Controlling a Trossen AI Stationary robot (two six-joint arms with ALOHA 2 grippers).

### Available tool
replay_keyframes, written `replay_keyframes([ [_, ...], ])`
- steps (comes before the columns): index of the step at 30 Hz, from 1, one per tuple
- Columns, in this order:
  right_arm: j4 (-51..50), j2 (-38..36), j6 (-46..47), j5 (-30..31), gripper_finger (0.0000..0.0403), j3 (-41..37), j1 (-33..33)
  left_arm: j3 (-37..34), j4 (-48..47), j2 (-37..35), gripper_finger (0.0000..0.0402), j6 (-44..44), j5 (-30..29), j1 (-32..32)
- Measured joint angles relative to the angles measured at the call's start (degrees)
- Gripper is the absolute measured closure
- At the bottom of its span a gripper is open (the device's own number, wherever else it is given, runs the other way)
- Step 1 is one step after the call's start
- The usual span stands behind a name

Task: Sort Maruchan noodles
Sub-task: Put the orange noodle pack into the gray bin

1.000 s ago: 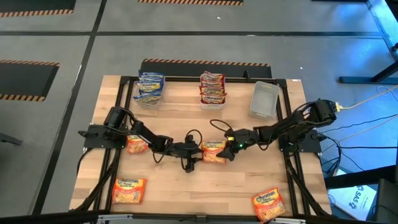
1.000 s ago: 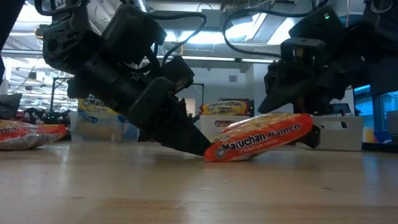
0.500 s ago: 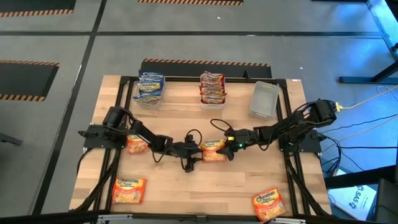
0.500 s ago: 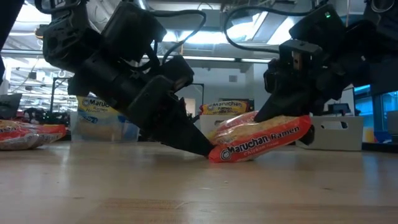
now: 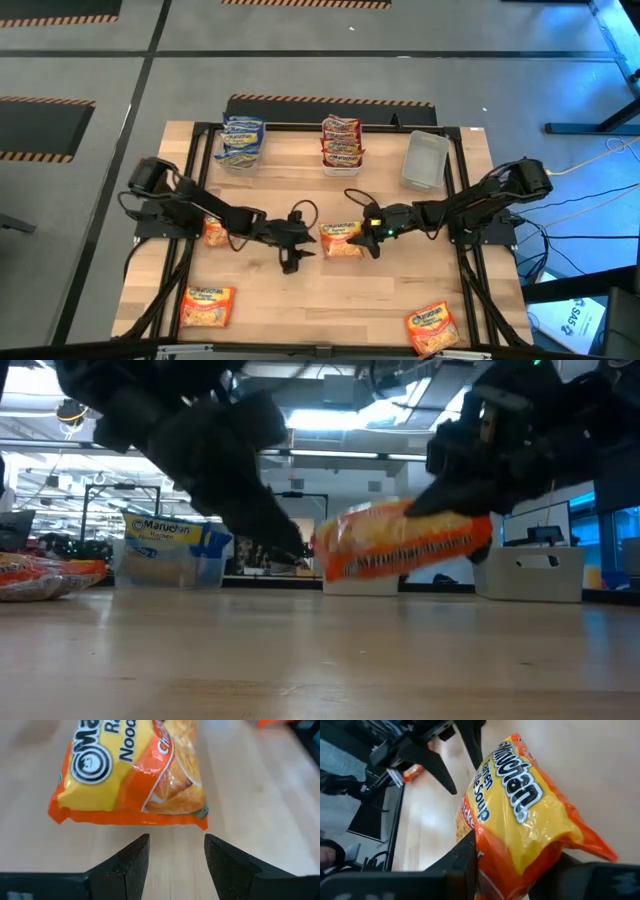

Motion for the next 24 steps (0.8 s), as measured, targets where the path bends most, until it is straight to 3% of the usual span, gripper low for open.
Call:
replay_keyframes([
  [3,0.2,-2.5,-3.9,1.1,0.0303,0.0,0.2,-3.8,5.9,-3.3,0.0217,0.6,1.4,1.0],
  [6,0.6,-4.8,-7.8,3.5,0.0303,0.0,1.3,-8.4,18.1,-5.2,0.0217,-0.6,6.2,3.4],
  [11,1.3,-7.6,-14.1,8.3,0.0303,0.0,4.3,-13.7,35.0,-5.1,0.0217,-9.3,12.2,7.2],
  [18,4.0,-7.1,-23.0,21.0,0.0303,0.0,8.9,-12.0,36.0,-5.1,0.0217,-10.9,16.0,7.3],
  [24,5.7,-7.0,-26.8,25.2,0.0302,0.0,11.5,-11.7,35.9,-5.1,0.0217,-10.8,15.8,7.0],
])
